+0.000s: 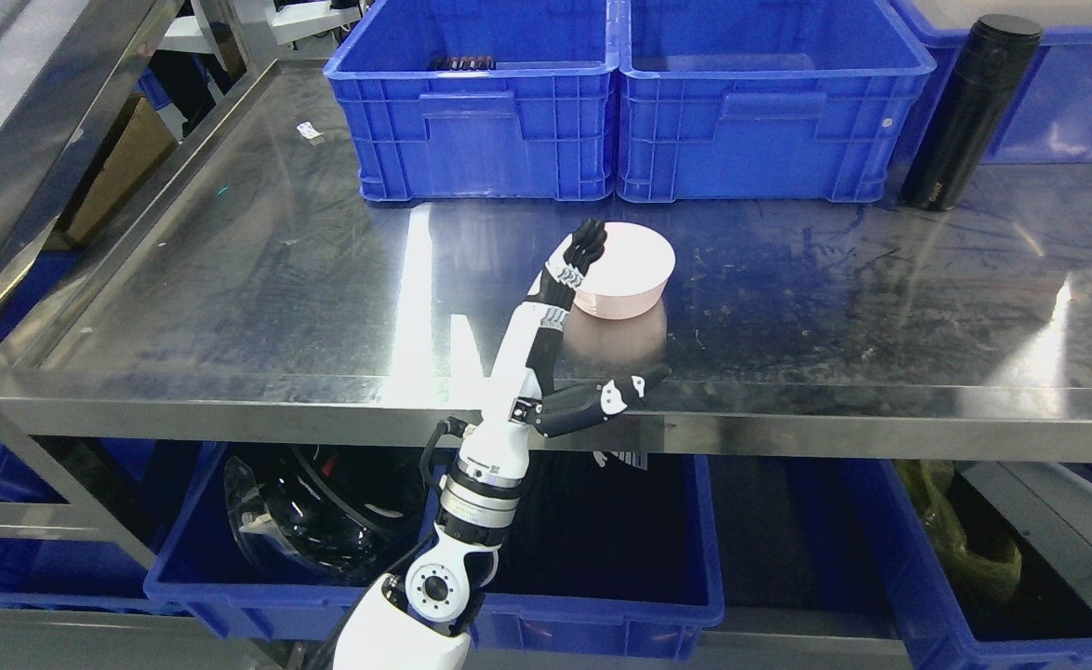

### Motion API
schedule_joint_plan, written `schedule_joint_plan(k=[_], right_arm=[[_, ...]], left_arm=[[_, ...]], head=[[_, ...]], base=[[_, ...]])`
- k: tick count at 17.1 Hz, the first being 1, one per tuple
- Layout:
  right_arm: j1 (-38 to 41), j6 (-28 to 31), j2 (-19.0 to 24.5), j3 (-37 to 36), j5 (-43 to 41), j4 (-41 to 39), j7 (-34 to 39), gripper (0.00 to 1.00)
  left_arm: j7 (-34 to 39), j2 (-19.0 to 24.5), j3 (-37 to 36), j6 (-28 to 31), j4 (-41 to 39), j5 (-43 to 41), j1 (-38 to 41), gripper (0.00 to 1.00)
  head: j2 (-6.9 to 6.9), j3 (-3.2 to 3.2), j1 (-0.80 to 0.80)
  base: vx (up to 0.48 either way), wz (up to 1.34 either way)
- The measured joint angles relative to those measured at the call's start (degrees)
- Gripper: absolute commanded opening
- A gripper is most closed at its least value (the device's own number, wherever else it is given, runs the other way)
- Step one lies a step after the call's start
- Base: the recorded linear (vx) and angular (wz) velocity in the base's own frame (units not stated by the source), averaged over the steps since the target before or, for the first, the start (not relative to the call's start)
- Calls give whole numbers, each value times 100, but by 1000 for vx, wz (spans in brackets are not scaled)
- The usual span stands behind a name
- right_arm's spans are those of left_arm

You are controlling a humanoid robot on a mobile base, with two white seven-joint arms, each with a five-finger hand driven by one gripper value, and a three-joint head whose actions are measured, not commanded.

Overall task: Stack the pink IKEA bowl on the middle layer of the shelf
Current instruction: 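Reach the left hand toward the pink bowl on the steel shelf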

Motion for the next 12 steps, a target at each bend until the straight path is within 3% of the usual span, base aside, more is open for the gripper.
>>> schedule_joint_plan(k=[6, 12], right_arm=[[0, 0, 0, 0, 2, 0, 0, 100], [1, 17, 0, 0, 1, 0, 0, 100]], left_arm=[[-160, 0, 304, -162, -13, 0, -97, 100], [-893, 448, 582, 1290, -5, -806, -1491, 97]], head=[[0, 0, 0], [0, 0, 0]], base=[[2, -15], [-5, 24]])
